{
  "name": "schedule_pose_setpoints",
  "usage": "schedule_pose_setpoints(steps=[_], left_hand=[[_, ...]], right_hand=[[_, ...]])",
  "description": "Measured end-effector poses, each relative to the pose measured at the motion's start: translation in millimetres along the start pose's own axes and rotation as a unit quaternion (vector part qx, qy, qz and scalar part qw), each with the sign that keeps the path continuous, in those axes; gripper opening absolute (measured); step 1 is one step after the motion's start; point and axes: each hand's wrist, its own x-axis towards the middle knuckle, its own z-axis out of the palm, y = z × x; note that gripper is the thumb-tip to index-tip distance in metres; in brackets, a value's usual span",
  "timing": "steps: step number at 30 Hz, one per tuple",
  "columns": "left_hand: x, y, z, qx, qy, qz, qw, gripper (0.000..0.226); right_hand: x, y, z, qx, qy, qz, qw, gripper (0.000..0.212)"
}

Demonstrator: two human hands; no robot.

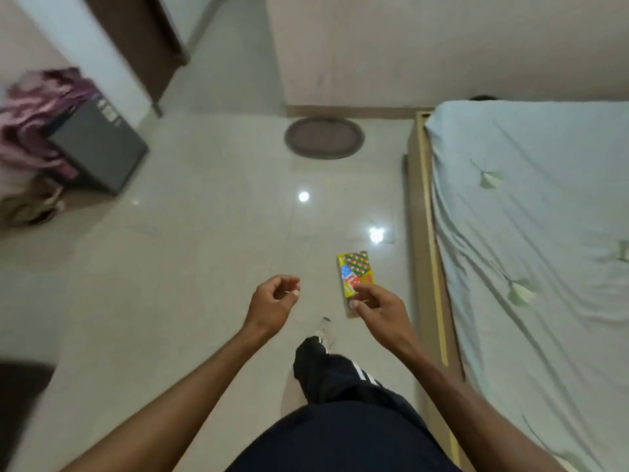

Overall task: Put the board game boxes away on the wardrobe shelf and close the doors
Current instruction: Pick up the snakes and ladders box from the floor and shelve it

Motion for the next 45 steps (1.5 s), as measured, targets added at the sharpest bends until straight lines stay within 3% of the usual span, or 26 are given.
schedule_pose_setpoints(steps=[7,12,16,22,27,30,33,38,41,45], left_hand=[[160,83,35,0.1,-0.152,0.092,0.979,0.021],[259,148,83,0.209,-0.284,0.142,0.925,0.023],[324,169,149,0.316,-0.415,0.175,0.835,0.024],[411,153,264,0.426,-0.542,0.189,0.699,0.026],[481,89,357,0.53,-0.625,0.236,0.522,0.026],[522,20,415,0.576,-0.648,0.276,0.415,0.025],[558,-64,465,0.595,-0.667,0.287,0.344,0.027],[609,-223,521,0.614,-0.677,0.305,0.267,0.041],[631,-310,546,0.611,-0.671,0.351,0.231,0.064],[629,-375,563,0.609,-0.666,0.387,0.188,0.061]], right_hand=[[102,-3,-29,0.054,0.126,0.074,0.988,0.026],[152,-2,-51,0.122,0.251,0.137,0.95,0.026],[188,24,-50,0.185,0.379,0.206,0.883,0.025],[252,81,-3,0.306,0.535,0.342,0.709,0.02],[331,148,55,0.373,0.631,0.429,0.528,0.023],[387,211,105,0.383,0.657,0.476,0.442,0.022],[445,287,159,0.417,0.663,0.499,0.372,0.022],[530,417,245,0.481,0.654,0.515,0.275,0.032],[562,484,283,0.486,0.663,0.508,0.256,0.048],[575,529,305,0.461,0.704,0.498,0.209,0.049]])
